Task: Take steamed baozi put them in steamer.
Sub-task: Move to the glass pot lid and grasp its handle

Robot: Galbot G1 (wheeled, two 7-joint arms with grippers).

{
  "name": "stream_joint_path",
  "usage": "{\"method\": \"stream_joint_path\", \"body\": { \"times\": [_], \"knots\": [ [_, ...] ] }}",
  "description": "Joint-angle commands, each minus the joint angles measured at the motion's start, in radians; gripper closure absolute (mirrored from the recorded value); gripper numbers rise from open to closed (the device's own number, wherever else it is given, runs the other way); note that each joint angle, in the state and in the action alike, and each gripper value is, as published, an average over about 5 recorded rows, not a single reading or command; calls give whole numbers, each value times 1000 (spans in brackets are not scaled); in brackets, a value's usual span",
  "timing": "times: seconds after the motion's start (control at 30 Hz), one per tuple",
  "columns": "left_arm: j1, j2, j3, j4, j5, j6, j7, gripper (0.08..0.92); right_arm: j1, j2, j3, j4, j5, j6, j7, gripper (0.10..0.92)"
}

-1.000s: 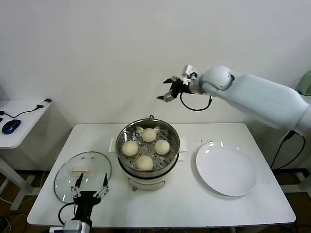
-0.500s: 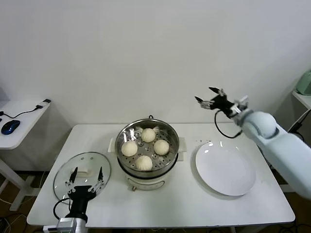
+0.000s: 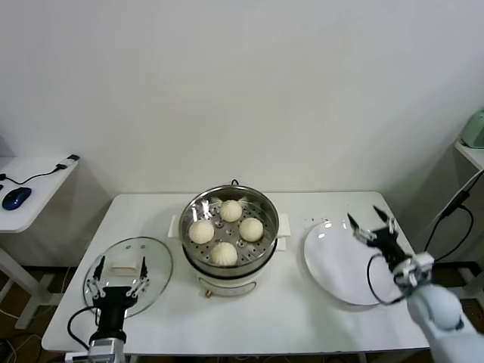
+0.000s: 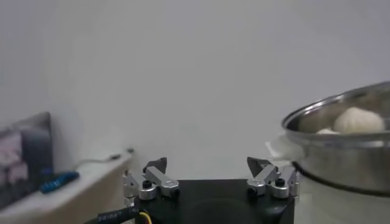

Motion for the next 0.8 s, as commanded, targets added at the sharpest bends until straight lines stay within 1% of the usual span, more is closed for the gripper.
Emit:
{"method": "stream_joint_path", "body": {
  "times": [0.03,0.17,0.3,0.43,0.6,0.7,0.8],
  "knots": [
    [-9,14,-11,47,277,-58,-109,177,-263,250,130,12,-141,220,1,203],
    [-23,46,-40,139,542,-147,-224,177,-273,291,123,15,-159,196,31,203],
    [-8,110,-62,242,765,-197,-298,177,-273,314,121,30,-171,164,50,203],
    [-11,161,-66,350,955,-176,-332,177,-267,326,120,51,-167,138,60,203],
    [-74,206,-64,498,1108,-105,-378,177,-263,336,120,64,-169,125,69,203],
    [-122,220,-68,574,1149,-89,-376,177,-263,341,121,68,-169,121,73,203],
    [-159,229,-68,620,1153,-72,-367,177,-265,346,123,71,-172,117,75,203]
  ]
}}
